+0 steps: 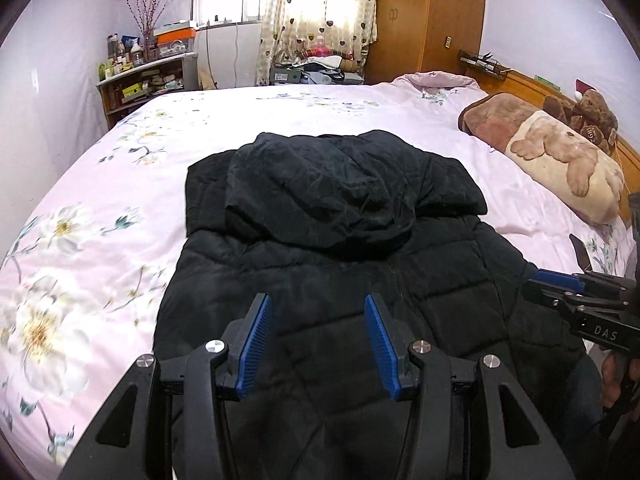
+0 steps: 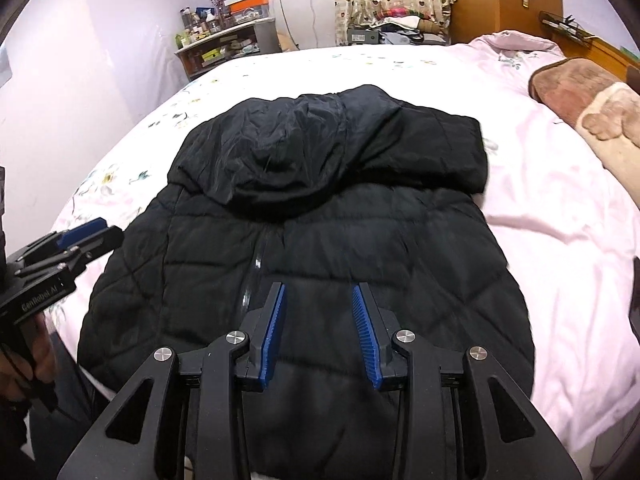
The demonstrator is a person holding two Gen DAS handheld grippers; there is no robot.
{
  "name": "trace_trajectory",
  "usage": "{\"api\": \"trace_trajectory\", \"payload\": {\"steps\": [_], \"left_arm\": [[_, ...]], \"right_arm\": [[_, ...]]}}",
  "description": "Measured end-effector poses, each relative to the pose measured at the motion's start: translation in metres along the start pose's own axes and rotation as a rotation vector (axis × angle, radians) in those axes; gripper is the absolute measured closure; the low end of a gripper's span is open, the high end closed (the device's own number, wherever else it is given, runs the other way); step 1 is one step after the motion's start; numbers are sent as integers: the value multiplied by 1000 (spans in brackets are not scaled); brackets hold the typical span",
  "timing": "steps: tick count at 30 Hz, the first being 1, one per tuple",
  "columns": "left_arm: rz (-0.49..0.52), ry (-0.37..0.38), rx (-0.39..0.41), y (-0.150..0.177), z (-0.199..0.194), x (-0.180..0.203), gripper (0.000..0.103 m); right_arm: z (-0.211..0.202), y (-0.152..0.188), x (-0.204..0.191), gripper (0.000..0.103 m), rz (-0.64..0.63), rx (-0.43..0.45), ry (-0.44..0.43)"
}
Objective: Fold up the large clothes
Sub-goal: 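Move both tools to the side edge of the folded jacket, then close both tools on the jacket's side edge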
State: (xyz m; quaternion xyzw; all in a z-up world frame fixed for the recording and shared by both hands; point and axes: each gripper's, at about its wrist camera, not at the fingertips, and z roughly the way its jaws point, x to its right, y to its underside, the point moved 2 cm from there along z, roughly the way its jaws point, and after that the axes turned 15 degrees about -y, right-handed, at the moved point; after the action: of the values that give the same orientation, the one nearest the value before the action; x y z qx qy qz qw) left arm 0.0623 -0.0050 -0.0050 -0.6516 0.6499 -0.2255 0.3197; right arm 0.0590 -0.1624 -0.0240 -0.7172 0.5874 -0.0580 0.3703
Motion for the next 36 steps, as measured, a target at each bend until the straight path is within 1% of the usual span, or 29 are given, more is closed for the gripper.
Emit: {"api": "trace_trajectory", "payload": {"steps": [2, 3, 5, 11, 13, 17, 21, 24, 28, 36], "left_arm": [[1, -3, 1, 8, -9, -2, 53], [0, -4, 0, 12, -12, -4, 53], [2, -5, -1, 19, -19, -5, 52], [-1, -22, -14, 40, -30, -15, 52], [-11, -29, -22, 46, -31, -21, 49], [-36, -43, -32, 55, -33, -33, 48], [-58, -66, -42, 58, -29, -42, 47], [-75, -80, -51, 61, -23, -51, 45], [-89, -99, -69, 66, -14, -63, 42], [-138, -106, -169, 84, 22, -86, 41]], "right_arm": [[-11, 10, -2, 67, -1, 5, 9], [-14, 13, -3, 63, -2, 7, 11], [-23, 22, -5, 59, -4, 14, 9], [-37, 43, -1, 59, 27, 19, 21], [-39, 48, 3, 59, 41, 19, 25], [-43, 56, 11, 59, 63, 22, 38], [-46, 59, 19, 57, 80, 29, 49], [-48, 59, 29, 50, 98, 33, 56], [-51, 60, 46, 50, 122, 37, 78], [-49, 63, 93, 49, 200, 20, 128]]}}
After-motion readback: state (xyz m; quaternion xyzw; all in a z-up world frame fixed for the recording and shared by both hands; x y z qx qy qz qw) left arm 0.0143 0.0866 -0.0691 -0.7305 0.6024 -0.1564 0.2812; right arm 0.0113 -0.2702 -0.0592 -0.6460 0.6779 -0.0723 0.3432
